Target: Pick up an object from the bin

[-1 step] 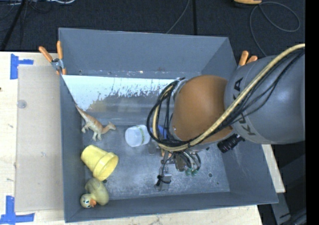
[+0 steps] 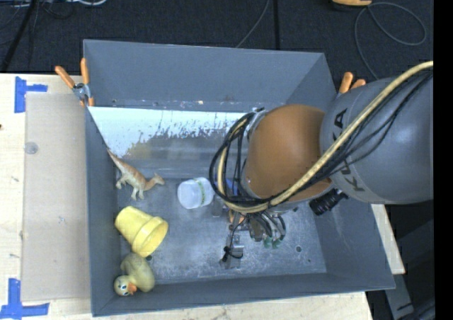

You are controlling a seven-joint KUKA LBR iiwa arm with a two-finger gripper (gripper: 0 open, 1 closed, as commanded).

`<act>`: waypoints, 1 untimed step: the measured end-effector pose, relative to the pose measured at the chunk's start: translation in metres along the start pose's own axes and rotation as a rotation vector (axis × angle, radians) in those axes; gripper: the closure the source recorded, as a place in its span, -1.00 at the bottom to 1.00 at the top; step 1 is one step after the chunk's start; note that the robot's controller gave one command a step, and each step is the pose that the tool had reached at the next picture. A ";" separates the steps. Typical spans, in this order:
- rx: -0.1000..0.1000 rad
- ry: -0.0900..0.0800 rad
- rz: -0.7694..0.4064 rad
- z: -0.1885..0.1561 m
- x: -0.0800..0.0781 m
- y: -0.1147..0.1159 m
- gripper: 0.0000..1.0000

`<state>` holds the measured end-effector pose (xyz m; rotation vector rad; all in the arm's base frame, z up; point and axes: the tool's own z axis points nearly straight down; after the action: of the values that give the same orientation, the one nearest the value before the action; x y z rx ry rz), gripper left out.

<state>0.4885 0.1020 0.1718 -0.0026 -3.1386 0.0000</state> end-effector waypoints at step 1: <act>0.000 -0.002 -0.097 0.031 -0.017 0.042 -1.00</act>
Offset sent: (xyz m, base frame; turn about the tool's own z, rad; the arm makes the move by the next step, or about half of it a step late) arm 0.0034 0.1385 -0.0168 -0.1348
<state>0.5059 0.1444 0.1410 0.1490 -3.1373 -0.0001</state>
